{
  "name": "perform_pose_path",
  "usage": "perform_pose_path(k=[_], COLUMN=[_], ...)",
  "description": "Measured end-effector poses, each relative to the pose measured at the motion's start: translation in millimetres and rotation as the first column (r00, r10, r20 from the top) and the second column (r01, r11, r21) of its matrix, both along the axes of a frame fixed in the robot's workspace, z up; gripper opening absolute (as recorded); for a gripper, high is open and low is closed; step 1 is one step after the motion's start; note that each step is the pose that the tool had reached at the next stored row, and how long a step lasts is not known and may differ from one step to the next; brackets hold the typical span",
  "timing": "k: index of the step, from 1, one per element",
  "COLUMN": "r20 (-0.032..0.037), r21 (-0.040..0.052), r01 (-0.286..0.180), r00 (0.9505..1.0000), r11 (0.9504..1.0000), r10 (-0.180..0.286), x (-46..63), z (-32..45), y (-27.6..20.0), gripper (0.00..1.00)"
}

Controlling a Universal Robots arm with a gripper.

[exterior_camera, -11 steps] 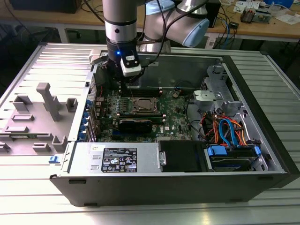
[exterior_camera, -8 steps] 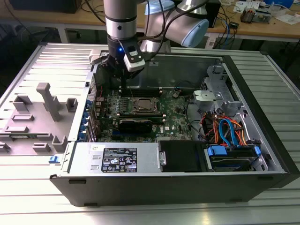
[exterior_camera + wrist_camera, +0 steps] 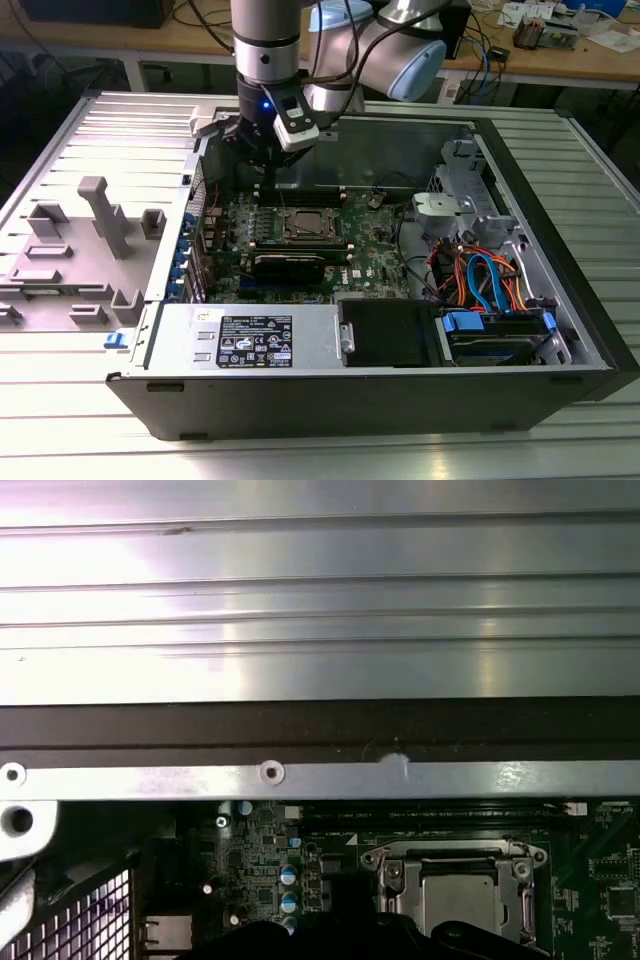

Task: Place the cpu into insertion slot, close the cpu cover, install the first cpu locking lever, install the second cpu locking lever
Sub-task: 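Install the first cpu locking lever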

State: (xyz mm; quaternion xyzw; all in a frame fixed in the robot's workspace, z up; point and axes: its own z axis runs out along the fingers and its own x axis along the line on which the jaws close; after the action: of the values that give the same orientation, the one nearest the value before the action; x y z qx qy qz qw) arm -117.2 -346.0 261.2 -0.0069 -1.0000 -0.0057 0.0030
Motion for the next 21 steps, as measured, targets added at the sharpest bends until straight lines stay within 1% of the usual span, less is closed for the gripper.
perform_pose_path(k=[3,8,11,13,21], r20=[0.0001,0.0001,0.0001,0.0001,0.0001], r21=[-0.0001,0.0001,0.0,0.0,0.0001], r01=[-0.003,-0.004,-0.004,-0.004,-0.004], r00=[1.0,1.0,1.0,1.0,1.0], r11=[1.0,1.0,1.0,1.0,1.0], r10=[0.003,0.004,0.004,0.004,0.004], x=[9.3,15.3,16.0,18.8,19.0], z=[0.0,-0.2,-0.2,-0.2,-0.3], y=[0.0,0.0,0.0,0.0,0.0], gripper=[0.11,0.11,0.11,0.11,0.11])
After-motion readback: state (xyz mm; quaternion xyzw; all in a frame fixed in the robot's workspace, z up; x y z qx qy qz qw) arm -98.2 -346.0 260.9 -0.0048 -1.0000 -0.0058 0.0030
